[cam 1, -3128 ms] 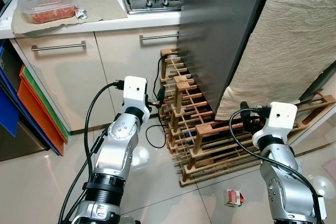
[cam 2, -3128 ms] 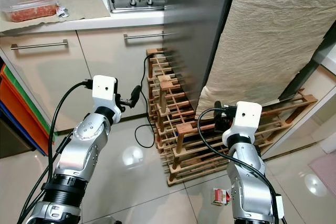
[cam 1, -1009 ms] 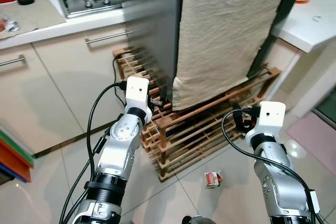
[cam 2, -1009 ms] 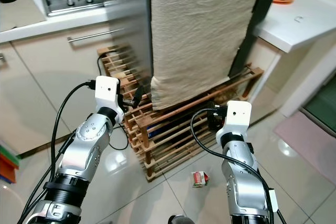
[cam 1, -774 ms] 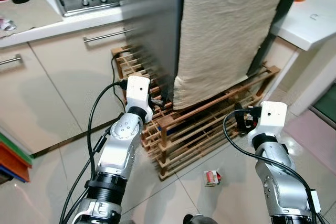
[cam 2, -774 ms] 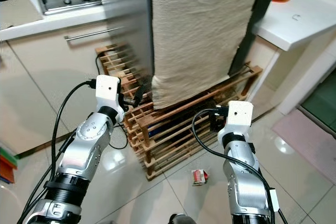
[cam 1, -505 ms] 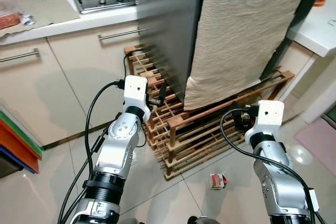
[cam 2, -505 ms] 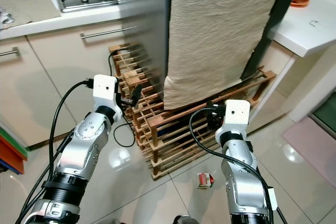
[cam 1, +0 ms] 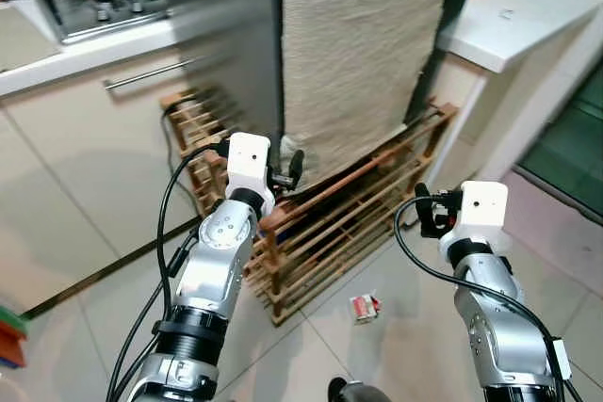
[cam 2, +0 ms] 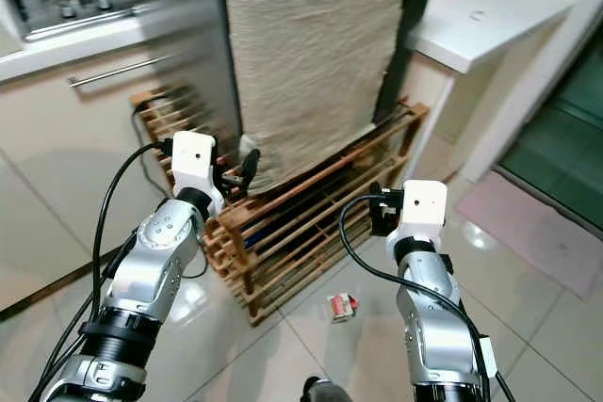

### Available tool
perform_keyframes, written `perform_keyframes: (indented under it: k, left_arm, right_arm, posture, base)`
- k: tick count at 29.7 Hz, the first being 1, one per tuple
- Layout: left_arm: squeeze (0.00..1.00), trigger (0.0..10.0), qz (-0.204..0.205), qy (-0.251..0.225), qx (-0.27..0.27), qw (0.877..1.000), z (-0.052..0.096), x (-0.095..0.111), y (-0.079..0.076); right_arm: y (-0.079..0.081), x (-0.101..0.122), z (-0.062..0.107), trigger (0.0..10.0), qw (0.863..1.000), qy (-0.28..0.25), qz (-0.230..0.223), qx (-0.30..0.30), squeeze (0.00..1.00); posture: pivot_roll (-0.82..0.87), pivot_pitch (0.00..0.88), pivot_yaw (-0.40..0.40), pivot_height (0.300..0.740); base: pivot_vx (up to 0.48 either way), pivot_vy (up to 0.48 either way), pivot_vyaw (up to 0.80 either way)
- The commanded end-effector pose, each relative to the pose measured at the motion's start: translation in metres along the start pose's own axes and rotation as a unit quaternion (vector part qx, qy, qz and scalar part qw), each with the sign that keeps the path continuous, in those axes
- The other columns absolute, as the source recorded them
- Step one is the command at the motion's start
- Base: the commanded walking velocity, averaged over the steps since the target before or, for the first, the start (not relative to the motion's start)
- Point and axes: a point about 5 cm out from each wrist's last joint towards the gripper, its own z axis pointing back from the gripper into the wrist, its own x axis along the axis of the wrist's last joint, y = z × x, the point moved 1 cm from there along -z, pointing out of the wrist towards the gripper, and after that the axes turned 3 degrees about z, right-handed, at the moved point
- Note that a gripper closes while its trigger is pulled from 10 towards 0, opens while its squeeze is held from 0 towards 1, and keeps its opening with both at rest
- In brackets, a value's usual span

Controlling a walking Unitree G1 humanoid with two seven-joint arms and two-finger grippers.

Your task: Restocking fridge

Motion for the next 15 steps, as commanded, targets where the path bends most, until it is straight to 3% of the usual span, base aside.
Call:
perform_keyframes:
  k: [1, 6, 11, 15]
  left_arm:
    - [0.0, 10.0, -0.007, -0.005, 0.007, 1.0, -0.001, 0.003, 0.003]
    - [0.0, 10.0, 0.005, -0.007, -0.002, 1.0, -0.004, 0.006, 0.002]
    - [0.0, 10.0, -0.002, -0.028, -0.013, 1.0, -0.018, 0.026, 0.0]
    - [0.0, 10.0, -0.009, -0.026, -0.011, 1.0, -0.024, 0.029, 0.002]
  right_arm:
    - [0.002, 0.002, 0.0, 10.0, 1.0, -0.007, 0.0, 0.001, 0.0]
    - [0.002, 0.003, 0.0, 10.0, 1.0, -0.009, 0.001, 0.002, 0.0]
    - [0.003, 0.002, 0.0, 10.0, 1.0, -0.009, 0.001, 0.003, 0.0]
    - [0.002, 0.002, -0.001, 10.0, 1.0, -0.01, 0.001, 0.001, 0.0]
  posture:
    - [0.04, 0.0, 0.005, 0.74]
    - [0.04, 0.0, 0.005, 0.74]
    - [0.04, 0.0, 0.007, 0.74]
    - [0.03, 0.0, 0.009, 0.74]
  base:
    - [0.0, 0.0, 0.0]
    - [0.0, 0.0, 0.0]
    - [0.0, 0.0, 0.0]
    - [0.0, 0.0, 0.0]
